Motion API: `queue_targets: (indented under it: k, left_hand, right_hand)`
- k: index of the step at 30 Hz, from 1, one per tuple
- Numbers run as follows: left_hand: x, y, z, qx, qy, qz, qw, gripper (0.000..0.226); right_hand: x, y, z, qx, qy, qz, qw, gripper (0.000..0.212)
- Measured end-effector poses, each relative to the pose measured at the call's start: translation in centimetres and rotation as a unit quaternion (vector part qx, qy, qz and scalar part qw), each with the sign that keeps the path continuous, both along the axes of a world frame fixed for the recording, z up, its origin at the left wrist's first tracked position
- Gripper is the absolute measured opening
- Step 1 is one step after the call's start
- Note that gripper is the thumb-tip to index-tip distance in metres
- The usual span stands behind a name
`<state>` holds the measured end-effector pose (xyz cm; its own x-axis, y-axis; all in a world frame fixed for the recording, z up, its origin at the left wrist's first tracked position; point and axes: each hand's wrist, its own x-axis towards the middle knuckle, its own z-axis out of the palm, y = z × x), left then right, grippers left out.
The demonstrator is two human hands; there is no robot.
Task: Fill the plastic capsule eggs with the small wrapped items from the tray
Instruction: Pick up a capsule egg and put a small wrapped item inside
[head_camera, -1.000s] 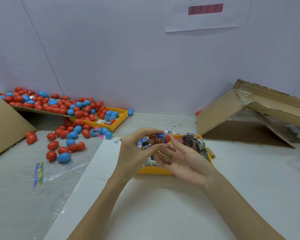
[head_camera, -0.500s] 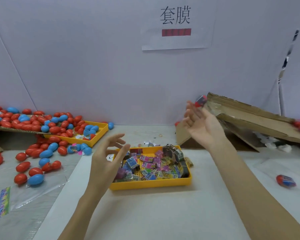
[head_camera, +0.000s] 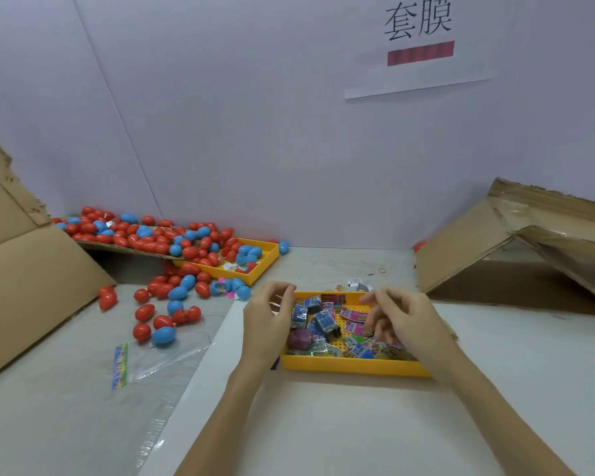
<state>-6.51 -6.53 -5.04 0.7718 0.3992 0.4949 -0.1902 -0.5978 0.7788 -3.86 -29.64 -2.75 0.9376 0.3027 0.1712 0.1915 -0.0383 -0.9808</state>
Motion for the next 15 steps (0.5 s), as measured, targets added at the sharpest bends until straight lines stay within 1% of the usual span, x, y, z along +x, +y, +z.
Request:
queue_targets:
  k: [2,4,6,8,11,13,15]
  left_hand:
    - [0.8,1.1,-0.2,-0.006,0.014,0.042,0.999,0.007]
    - [2.0,2.4,-0.1,-0.009,0.035,0.087,0.996,0.006]
    - [3.5,4.6,0.2,0.028,0.067,0.125,0.989,0.014]
    - [5.1,7.3,0.9,0.083,0.103,0.159,0.978,0.023]
    - [7.4,11.5,2.2,0.164,0.153,0.212,0.951,0.029]
    - [8.6,14.0,2.8,0.213,0.194,0.222,0.932,0.03]
    - [9.8,15.9,3.0,0.234,0.224,0.213,0.922,0.032]
  right_hand:
    - [-0.5,0.8,-0.6,-0.09,-0.07,-0.002,0.994,0.023]
    - [-0.7,0.9,-0.8,-0.113,-0.091,-0.006,0.989,0.02]
    - [-0.6,0.9,-0.9,-0.097,-0.085,-0.007,0.992,0.021]
    - [-0.4,0.8,-0.9,-0.08,-0.069,-0.013,0.994,0.023]
    - [0.1,0.5,-0.9,-0.056,-0.04,-0.024,0.997,0.026]
    - [0.4,0.3,-1.0,-0.038,-0.013,-0.029,0.999,0.028]
    - [0.7,0.2,-1.1,-0.019,0.007,-0.033,0.999,0.03]
